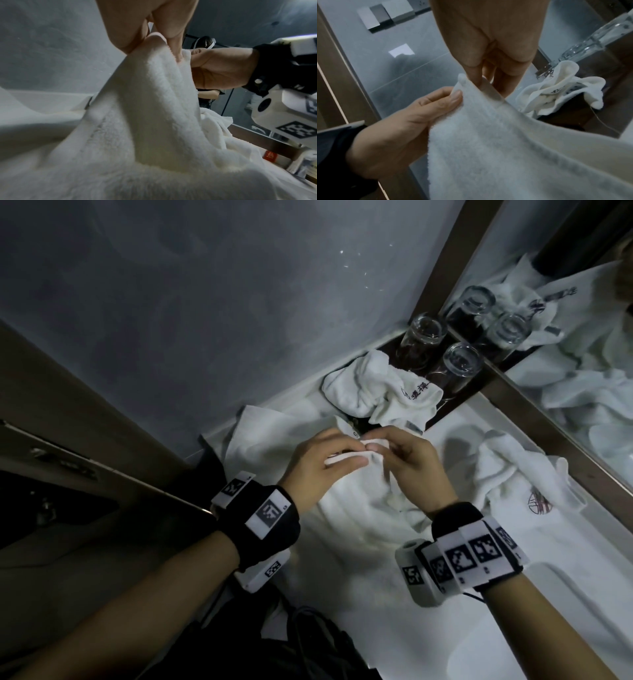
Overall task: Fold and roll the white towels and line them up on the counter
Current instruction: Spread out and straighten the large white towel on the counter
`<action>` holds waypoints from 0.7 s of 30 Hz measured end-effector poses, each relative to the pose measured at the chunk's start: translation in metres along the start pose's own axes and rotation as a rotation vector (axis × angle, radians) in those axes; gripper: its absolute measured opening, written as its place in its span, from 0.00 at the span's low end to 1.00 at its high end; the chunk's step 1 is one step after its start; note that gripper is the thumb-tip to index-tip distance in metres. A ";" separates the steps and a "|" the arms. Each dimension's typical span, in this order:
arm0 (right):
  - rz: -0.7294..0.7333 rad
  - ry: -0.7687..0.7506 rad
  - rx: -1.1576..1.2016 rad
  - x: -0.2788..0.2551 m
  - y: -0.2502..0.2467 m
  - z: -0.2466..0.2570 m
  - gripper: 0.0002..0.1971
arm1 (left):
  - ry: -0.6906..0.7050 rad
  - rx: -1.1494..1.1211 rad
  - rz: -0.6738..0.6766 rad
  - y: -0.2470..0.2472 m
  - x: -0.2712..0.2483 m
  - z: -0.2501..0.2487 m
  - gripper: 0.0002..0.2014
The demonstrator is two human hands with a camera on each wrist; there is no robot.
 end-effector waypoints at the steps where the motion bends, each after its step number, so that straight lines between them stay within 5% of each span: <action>1: -0.025 0.011 0.043 -0.001 -0.001 0.000 0.06 | 0.011 0.002 -0.022 0.001 0.000 -0.001 0.04; 5: 0.007 0.092 0.045 -0.009 -0.001 -0.003 0.13 | -0.009 0.014 -0.062 0.003 -0.001 -0.002 0.04; 9: 0.011 0.033 0.017 -0.013 -0.006 -0.001 0.08 | -0.077 -0.090 0.048 0.005 0.001 0.001 0.18; 12: 0.045 -0.045 0.182 -0.011 -0.015 0.007 0.09 | -0.028 0.149 0.136 0.006 0.004 0.001 0.29; 15: 0.096 -0.075 0.196 -0.011 -0.017 0.009 0.06 | -0.021 0.505 0.119 0.004 0.007 0.005 0.22; 21: -0.116 -0.059 0.109 -0.010 -0.039 -0.002 0.06 | -0.142 0.850 0.183 -0.007 0.016 0.033 0.11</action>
Point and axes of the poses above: each hand's wrist, its own x-axis towards the middle knuckle, its own y-axis out of the palm, z = x × y, the point moved 4 cm from there along x, towards the middle knuckle, and after that the axes turned 15 degrees about -y, right-handed, at the moved point
